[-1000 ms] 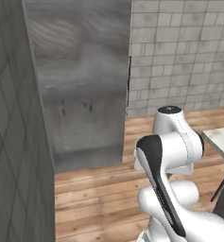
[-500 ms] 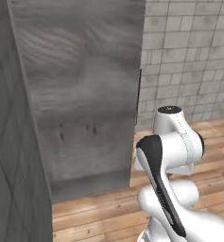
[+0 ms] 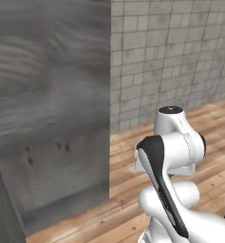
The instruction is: Pick up the pan with the steak in it and place it on the dining table. Then place the steak on the plate.
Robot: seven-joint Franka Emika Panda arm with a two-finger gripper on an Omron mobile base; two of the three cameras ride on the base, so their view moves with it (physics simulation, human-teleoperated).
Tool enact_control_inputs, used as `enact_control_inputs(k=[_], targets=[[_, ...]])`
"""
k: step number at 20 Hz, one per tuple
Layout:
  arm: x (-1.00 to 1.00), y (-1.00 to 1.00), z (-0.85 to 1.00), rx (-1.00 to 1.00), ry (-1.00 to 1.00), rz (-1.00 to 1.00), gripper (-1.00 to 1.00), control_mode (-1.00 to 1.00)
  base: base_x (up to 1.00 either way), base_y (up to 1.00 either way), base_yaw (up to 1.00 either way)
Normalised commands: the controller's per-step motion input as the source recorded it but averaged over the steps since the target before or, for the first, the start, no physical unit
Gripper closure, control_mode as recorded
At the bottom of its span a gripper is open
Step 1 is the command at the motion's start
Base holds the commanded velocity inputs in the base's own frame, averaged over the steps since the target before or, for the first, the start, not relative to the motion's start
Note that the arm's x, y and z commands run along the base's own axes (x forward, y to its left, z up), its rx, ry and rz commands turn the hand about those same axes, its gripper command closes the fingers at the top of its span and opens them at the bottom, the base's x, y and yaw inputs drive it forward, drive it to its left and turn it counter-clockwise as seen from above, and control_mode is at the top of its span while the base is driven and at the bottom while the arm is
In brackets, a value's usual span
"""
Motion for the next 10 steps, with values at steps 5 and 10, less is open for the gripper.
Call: enact_control_inputs(k=[5,10], targets=[[0.0,0.0,0.0,0.0,0.0,0.0,1.0,1.0,0.0,0.0,-0.5],[0.0,0.0,0.0,0.0,0.0,0.0,1.0,1.0,0.0,0.0,-0.5]])
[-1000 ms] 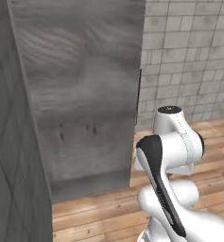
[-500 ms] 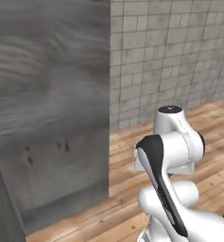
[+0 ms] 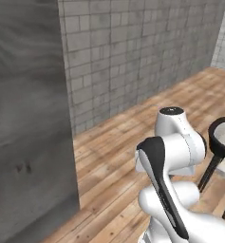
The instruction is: Pick up the pan with the steak in it and place it on the dining table. Then place the steak on the plate.
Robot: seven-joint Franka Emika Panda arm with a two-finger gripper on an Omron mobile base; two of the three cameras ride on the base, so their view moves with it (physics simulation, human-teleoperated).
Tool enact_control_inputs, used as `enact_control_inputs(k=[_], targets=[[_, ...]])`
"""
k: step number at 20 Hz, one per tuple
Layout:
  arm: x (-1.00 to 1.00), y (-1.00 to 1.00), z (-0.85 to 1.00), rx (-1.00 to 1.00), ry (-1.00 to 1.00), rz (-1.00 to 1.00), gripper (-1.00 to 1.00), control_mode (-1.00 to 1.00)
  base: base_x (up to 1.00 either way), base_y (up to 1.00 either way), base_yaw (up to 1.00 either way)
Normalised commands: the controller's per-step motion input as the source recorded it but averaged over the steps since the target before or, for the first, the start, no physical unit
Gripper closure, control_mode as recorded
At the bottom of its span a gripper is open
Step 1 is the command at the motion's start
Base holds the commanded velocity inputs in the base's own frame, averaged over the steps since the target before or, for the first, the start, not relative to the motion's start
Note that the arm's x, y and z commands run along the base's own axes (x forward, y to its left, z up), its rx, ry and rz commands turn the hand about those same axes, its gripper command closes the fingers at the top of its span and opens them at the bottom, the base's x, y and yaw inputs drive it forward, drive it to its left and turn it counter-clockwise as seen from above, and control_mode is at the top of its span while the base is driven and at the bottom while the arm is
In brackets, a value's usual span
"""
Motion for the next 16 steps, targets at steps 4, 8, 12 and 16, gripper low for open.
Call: enact_control_inputs(k=[4,8,12,16], targets=[[0.0,0.0,0.0,0.0,0.0,0.0,1.0,1.0,-0.11,0.03,-0.5],[0.0,0.0,0.0,0.0,0.0,0.0,1.0,1.0,-0.1,0.03,-0.5],[0.0,0.0,0.0,0.0,0.0,0.0,1.0,1.0,-0.13,0.04,-0.49],[0.0,0.0,0.0,0.0,0.0,0.0,1.0,1.0,-0.22,0.09,-0.43]])
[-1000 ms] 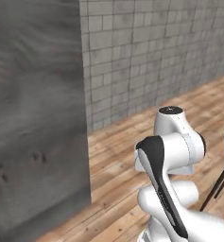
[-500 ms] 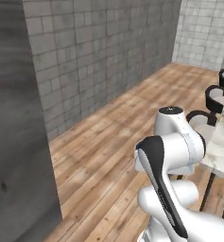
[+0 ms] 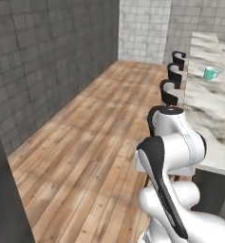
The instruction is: Pick up the pan with the steak in it and place it on the dining table. Then place the steak on the plate.
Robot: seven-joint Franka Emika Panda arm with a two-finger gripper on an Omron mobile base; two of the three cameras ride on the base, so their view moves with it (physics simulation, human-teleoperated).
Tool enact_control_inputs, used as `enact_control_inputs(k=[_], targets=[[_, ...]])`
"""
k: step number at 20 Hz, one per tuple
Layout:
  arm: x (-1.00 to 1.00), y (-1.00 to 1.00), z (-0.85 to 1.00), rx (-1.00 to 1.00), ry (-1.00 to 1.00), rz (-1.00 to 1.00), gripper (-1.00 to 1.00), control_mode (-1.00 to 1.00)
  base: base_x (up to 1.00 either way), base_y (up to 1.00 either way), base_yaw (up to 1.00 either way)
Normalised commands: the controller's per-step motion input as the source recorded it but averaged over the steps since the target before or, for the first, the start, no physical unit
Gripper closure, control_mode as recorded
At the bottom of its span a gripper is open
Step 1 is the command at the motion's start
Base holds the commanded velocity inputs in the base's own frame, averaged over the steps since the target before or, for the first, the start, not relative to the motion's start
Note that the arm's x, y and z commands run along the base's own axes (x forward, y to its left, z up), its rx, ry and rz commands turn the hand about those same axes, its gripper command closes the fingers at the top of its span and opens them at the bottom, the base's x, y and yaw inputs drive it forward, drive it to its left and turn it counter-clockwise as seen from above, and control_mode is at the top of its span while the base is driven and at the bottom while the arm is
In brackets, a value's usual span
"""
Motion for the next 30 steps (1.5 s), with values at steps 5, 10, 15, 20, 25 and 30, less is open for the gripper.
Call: enact_control_inputs(k=[5,10,15,20,25,30], targets=[[0.0,0.0,0.0,0.0,0.0,0.0,1.0,1.0,-0.37,0.13,-0.41],[0.0,0.0,0.0,0.0,0.0,0.0,1.0,1.0,-0.37,0.06,-0.22],[0.0,0.0,0.0,0.0,0.0,0.0,1.0,1.0,0.04,0.43,0.0],[0.0,0.0,0.0,0.0,0.0,0.0,1.0,1.0,0.28,0.96,-0.03],[0.0,0.0,0.0,0.0,0.0,0.0,1.0,1.0,0.13,0.47,-0.02],[0.0,0.0,0.0,0.0,0.0,0.0,1.0,1.0,0.66,0.0,-0.06]])
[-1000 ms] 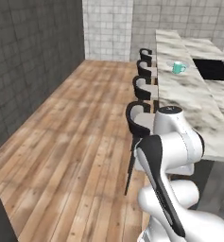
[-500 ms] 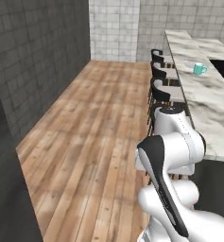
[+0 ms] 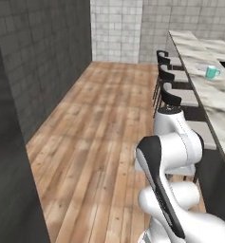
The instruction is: Pick up the pan with the steak in it and place it on the dining table. Then place the steak on the plate.
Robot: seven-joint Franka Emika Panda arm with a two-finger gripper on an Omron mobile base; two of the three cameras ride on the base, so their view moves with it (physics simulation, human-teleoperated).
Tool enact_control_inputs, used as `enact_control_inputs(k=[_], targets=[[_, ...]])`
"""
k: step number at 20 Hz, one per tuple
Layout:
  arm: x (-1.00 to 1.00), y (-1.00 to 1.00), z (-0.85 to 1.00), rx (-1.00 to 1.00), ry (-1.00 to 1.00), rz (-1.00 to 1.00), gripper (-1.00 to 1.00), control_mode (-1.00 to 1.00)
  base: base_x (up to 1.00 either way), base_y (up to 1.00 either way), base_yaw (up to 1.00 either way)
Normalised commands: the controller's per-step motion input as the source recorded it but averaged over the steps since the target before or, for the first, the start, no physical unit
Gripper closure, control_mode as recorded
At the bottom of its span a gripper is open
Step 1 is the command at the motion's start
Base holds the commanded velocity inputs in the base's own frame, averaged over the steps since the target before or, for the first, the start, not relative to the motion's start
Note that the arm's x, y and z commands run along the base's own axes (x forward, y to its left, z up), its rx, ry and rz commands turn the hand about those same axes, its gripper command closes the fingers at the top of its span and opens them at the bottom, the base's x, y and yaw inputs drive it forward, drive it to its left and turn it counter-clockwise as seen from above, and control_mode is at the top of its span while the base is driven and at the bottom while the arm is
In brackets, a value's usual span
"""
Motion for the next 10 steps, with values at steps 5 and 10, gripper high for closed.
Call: enact_control_inputs(k=[5,10], targets=[[0.0,0.0,0.0,0.0,0.0,0.0,1.0,1.0,0.73,0.16,-0.05],[0.0,0.0,0.0,0.0,0.0,0.0,1.0,1.0,0.6,0.45,-0.05]])
